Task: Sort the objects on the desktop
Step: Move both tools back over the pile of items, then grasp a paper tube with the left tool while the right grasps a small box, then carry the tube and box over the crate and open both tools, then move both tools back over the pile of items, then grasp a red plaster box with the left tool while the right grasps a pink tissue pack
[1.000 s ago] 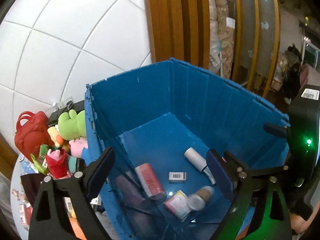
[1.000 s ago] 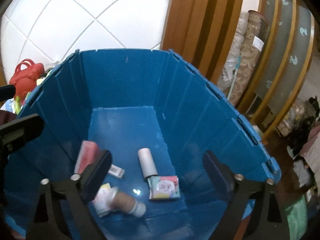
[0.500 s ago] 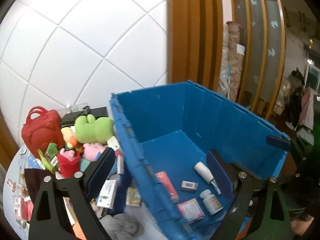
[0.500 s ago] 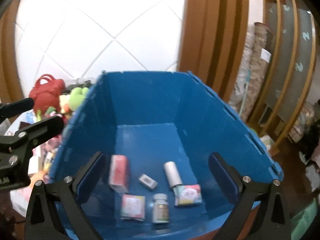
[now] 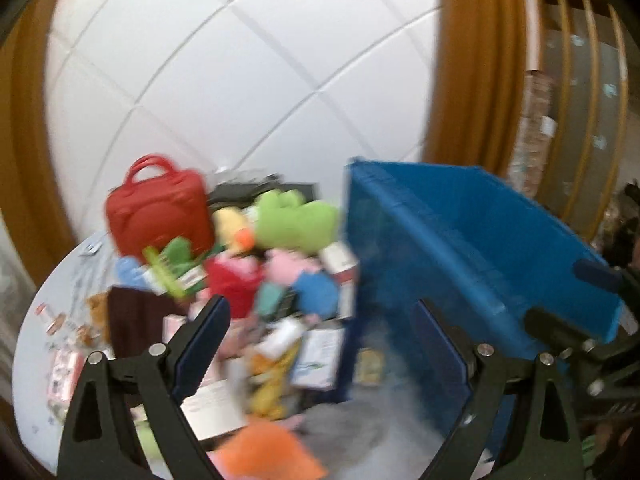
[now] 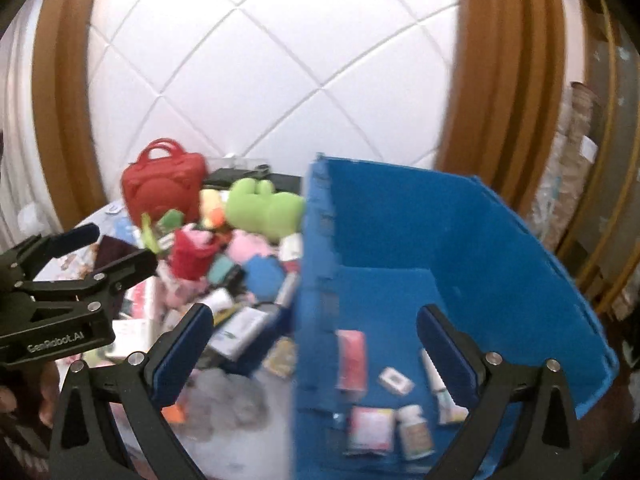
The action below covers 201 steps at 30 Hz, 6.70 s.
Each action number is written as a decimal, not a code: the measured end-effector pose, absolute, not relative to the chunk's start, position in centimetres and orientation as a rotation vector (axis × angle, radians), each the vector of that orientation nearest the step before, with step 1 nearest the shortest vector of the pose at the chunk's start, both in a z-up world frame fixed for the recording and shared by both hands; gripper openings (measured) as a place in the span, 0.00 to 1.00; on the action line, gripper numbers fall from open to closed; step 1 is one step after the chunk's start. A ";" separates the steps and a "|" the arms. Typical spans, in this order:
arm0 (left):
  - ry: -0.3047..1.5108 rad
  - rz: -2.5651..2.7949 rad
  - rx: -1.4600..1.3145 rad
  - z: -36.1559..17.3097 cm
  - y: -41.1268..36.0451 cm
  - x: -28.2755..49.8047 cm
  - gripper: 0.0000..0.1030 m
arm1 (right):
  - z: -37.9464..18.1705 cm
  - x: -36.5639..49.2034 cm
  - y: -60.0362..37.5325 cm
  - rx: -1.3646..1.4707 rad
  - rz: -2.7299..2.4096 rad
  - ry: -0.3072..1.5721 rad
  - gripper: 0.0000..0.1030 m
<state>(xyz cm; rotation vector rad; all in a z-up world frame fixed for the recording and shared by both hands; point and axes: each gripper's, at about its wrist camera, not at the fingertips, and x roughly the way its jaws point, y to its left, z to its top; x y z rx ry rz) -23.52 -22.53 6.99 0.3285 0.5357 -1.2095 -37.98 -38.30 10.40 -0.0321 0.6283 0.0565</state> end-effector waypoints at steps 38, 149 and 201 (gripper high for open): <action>0.971 -0.851 0.543 -16.8 -6.3 4.6 0.45 | -9.0 -22.9 -13.0 0.021 0.247 1.112 1.00; 0.389 -1.357 0.427 8.9 -26.8 -34.2 0.76 | 10.4 -41.2 -47.5 0.052 -0.150 0.518 1.00; 0.866 -0.792 0.477 -15.3 -15.9 3.0 0.43 | -13.3 -17.3 -10.2 0.066 0.360 1.137 1.00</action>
